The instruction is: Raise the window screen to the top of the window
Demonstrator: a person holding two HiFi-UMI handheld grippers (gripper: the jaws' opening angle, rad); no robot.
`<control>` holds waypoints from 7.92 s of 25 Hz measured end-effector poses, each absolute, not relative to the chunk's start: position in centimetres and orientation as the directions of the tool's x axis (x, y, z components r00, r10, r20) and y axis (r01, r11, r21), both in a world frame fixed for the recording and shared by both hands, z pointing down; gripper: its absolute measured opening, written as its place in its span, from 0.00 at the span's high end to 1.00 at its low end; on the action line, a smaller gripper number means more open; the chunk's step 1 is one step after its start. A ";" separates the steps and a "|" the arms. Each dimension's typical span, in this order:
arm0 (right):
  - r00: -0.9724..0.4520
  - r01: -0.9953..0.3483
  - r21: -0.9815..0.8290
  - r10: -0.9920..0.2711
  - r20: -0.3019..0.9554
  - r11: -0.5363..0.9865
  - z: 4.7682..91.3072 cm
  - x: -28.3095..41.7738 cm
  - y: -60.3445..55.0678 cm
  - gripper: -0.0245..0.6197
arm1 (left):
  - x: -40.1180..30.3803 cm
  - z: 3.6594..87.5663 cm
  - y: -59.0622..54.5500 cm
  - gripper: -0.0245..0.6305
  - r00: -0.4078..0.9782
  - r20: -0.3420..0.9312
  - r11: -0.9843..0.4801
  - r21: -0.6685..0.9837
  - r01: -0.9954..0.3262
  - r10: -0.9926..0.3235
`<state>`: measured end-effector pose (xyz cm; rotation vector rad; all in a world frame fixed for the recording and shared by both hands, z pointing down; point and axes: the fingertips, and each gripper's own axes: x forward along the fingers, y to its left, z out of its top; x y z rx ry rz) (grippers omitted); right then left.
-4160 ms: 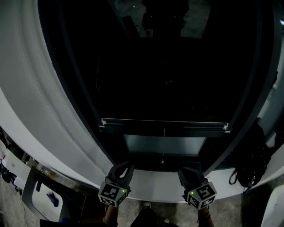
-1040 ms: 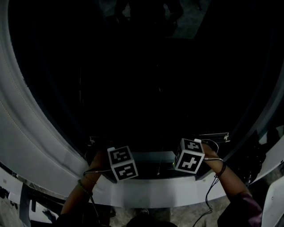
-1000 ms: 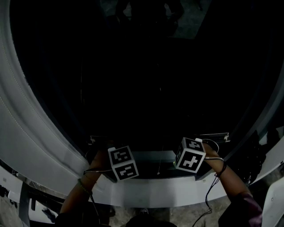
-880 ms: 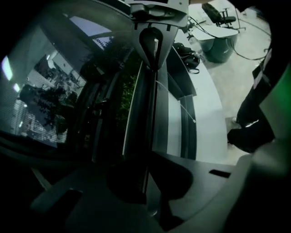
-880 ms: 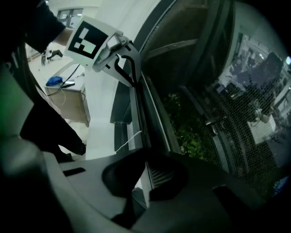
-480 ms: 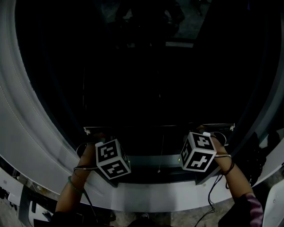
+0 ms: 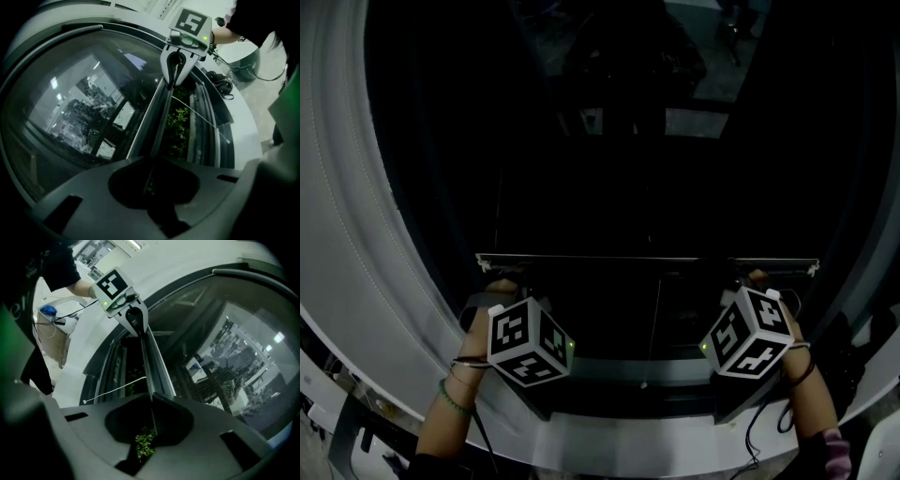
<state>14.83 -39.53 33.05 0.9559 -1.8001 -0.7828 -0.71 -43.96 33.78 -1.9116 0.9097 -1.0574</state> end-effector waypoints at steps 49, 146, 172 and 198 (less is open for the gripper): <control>-0.200 -0.211 0.977 -0.977 -0.073 -0.029 -5.5 13.6 -38.8 0.92 | -1.9 -5.6 -43.3 0.89 0.392 -0.093 -0.038 -0.949 -0.312 -0.915; -0.325 -0.936 -0.142 -0.946 -0.008 0.323 51.3 -7.6 0.5 0.87 | -15.9 52.9 0.3 0.87 0.747 0.085 -0.751 -0.024 -0.660 -0.660; -0.232 -0.967 -0.131 -0.969 0.087 0.220 54.1 -6.8 17.8 0.87 | -11.6 54.9 17.1 0.90 0.823 0.092 -0.817 0.098 -0.568 -0.561; -0.265 -0.960 -0.118 -0.959 0.099 0.253 55.5 -5.5 29.9 0.94 | -9.6 56.1 29.2 0.90 0.790 0.105 -0.780 0.126 -0.613 -0.604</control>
